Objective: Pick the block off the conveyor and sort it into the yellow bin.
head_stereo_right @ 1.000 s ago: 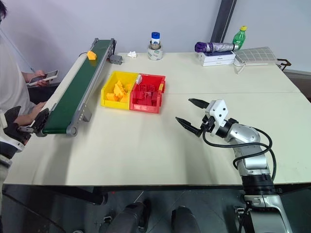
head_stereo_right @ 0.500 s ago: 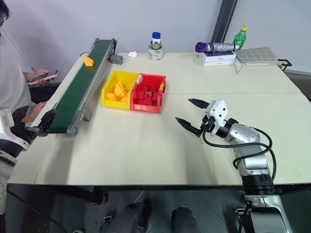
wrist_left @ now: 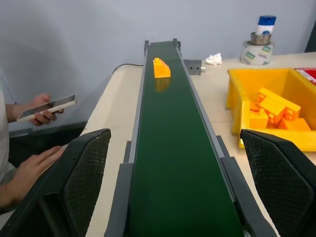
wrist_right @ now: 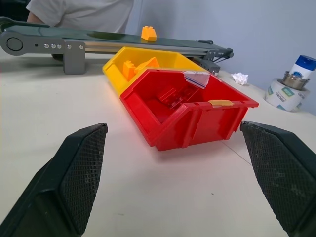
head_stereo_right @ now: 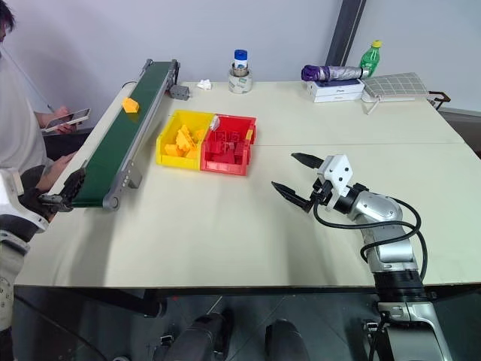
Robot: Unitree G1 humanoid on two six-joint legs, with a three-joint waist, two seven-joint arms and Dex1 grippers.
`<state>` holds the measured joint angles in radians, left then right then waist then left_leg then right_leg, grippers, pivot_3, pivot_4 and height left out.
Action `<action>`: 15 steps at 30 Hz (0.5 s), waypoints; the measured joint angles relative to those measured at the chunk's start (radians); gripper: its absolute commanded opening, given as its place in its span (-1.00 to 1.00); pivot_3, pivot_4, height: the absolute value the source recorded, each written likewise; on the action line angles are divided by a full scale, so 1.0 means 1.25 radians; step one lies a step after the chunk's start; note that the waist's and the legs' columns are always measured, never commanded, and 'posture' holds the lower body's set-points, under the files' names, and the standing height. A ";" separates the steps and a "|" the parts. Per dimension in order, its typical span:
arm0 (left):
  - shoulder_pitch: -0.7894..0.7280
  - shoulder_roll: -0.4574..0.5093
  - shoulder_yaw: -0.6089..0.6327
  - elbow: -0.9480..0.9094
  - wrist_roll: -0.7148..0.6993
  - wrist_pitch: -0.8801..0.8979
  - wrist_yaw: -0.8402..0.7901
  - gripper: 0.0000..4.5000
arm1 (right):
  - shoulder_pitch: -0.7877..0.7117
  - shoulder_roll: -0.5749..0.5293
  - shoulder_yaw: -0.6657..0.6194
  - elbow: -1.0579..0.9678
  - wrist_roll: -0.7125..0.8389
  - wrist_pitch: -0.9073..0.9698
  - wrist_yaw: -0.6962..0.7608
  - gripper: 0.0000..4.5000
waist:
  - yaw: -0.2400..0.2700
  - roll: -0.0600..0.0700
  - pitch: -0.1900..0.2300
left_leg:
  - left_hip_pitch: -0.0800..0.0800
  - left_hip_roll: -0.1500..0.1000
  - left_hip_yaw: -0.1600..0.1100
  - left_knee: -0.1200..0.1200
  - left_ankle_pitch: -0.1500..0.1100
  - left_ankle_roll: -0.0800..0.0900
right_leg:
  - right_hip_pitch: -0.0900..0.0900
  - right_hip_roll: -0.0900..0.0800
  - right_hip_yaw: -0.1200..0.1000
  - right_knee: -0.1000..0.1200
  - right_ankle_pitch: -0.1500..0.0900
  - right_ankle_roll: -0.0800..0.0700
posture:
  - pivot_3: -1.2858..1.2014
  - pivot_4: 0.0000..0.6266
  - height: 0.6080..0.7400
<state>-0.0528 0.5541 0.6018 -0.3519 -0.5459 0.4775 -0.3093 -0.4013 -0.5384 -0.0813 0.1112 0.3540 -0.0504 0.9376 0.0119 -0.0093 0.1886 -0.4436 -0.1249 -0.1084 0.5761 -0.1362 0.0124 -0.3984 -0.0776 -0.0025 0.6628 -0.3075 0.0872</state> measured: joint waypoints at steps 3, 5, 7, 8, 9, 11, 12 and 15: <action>-0.052 0.008 0.000 0.012 -0.010 0.042 0.030 0.97 | -0.001 0.001 0.000 0.000 0.000 0.000 0.000 1.00 | 0.001 0.000 0.000 | 0.000 0.000 0.000 0.000 0.000 0.000 | 0.000 0.000 0.000 0.000 0.000 0.000 | 0.03 -0.52 1.00; -0.086 0.033 -0.002 0.035 -0.009 0.077 0.045 0.97 | -0.001 0.003 0.000 0.000 0.001 0.001 -0.002 1.00 | 0.000 0.000 0.000 | 0.000 0.000 0.000 0.000 0.000 0.000 | 0.000 0.000 0.000 0.000 0.000 0.000 | 0.03 -0.52 1.00; -0.150 0.072 -0.023 0.089 -0.002 0.119 0.058 0.97 | -0.003 0.007 0.001 0.000 0.001 0.002 -0.005 1.00 | 0.000 0.000 0.000 | 0.000 0.000 0.000 0.000 0.000 0.000 | -0.001 0.001 0.000 0.000 0.000 0.000 | 0.03 -0.52 1.00; -0.192 0.086 -0.033 0.125 0.000 0.139 0.060 0.97 | -0.004 0.008 0.002 0.000 0.000 0.002 -0.007 1.00 | 0.001 0.000 0.000 | 0.000 0.000 0.000 0.000 0.000 0.000 | -0.001 0.001 0.000 0.001 0.000 0.000 | 0.03 -0.52 1.00; -0.232 0.101 -0.043 0.161 0.003 0.152 0.058 0.97 | -0.005 0.009 0.005 0.000 0.000 0.002 -0.007 1.00 | 0.001 0.000 0.000 | 0.000 0.000 0.000 0.000 0.000 0.000 | -0.001 0.001 0.000 0.001 0.000 0.001 | 0.03 -0.52 1.00; -0.303 0.137 -0.082 0.240 0.019 0.168 0.040 0.97 | -0.006 0.012 0.013 0.000 -0.002 0.002 -0.008 1.00 | 0.000 0.000 0.000 | 0.000 0.000 0.000 0.000 0.000 0.000 | 0.000 0.000 0.000 0.001 0.001 0.001 | 0.03 -0.52 1.00; -0.330 0.144 -0.099 0.269 0.028 0.169 0.033 0.97 | -0.007 0.014 0.016 0.000 -0.004 0.002 -0.008 1.00 | 0.000 0.000 0.000 | 0.000 -0.001 0.000 0.000 0.000 0.000 | -0.001 0.000 0.000 0.001 0.002 0.003 | 0.03 -0.52 1.00; -0.443 0.147 -0.149 0.402 0.047 0.169 0.008 0.97 | -0.009 0.017 0.020 0.000 -0.006 0.003 -0.012 1.00 | 0.001 0.000 0.000 | 0.000 0.000 0.000 0.001 0.000 0.000 | -0.001 0.001 0.000 0.001 0.002 0.004 | 0.03 -0.52 1.00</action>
<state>-0.6066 0.7374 0.4150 0.1509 -0.4873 0.6882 -0.2988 -0.4123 -0.5168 -0.0569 0.1112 0.3463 -0.0471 0.9224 0.0130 -0.0099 0.1888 -0.4435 -0.1255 -0.1086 0.5768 -0.1357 0.0121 -0.3996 -0.0766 -0.0029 0.6639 -0.3048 0.0919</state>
